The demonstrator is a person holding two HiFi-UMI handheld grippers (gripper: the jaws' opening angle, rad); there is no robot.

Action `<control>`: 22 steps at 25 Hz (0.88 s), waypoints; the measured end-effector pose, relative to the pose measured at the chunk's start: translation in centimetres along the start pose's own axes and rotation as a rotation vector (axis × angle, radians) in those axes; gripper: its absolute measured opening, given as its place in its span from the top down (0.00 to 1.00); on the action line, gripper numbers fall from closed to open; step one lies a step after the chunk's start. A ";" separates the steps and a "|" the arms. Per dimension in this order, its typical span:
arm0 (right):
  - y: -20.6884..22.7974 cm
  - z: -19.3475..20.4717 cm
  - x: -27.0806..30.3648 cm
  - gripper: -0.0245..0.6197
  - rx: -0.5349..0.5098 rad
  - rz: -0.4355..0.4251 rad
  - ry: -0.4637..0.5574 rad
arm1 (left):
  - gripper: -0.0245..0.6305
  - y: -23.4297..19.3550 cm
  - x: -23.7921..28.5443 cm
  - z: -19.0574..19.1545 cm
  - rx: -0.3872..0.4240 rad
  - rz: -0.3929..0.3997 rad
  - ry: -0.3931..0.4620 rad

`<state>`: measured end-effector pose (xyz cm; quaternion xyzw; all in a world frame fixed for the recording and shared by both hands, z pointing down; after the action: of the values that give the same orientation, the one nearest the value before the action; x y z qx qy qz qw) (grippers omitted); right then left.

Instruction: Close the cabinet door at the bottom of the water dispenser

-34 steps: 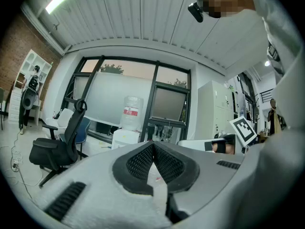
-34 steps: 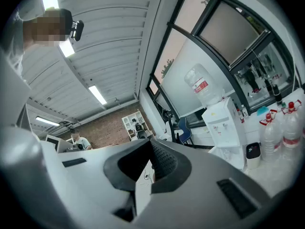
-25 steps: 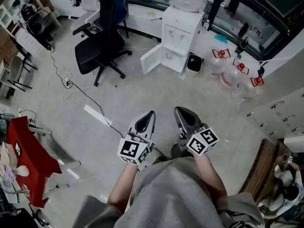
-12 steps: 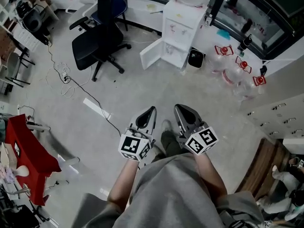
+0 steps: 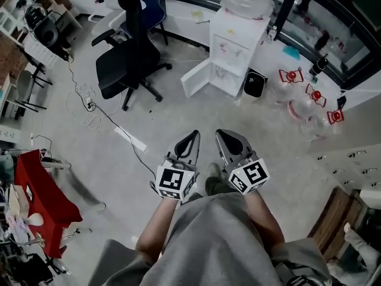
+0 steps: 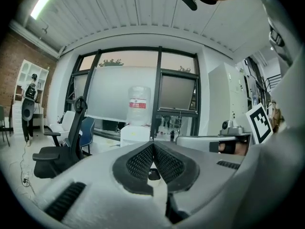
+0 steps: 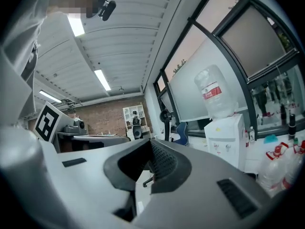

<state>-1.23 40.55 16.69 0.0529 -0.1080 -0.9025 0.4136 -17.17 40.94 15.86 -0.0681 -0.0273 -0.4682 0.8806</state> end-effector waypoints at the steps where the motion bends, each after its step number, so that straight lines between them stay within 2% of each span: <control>1: 0.9 -0.1 0.3 0.95 0.008 0.004 0.000 | 0.95 0.0 1.0 -0.3 0.005 -0.003 -0.007; 6: 4.9 -0.3 1.4 0.95 0.057 0.019 -0.001 | 0.95 -0.3 5.0 -0.6 0.015 -0.013 -0.049; 11: 7.0 0.3 2.9 0.95 0.099 0.035 -0.012 | 0.95 -1.0 7.2 -0.1 0.019 -0.006 -0.077; 22: 11.1 1.3 8.3 0.95 0.138 0.064 -0.033 | 0.95 -5.9 12.0 1.1 0.002 0.003 -0.105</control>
<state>1.22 27.39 20.53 0.0631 -0.1786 -0.8798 0.4359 -15.34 27.99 18.80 -0.0917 -0.0739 -0.4626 0.8787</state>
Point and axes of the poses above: the fingertips, and each gripper's own axes: x forward along the fingers, y to its right, z out of its underside, the point moved 8 cm from there along -x, backward along the fingers, and after that the axes turned 3 degrees about y, right-handed, at the moved point
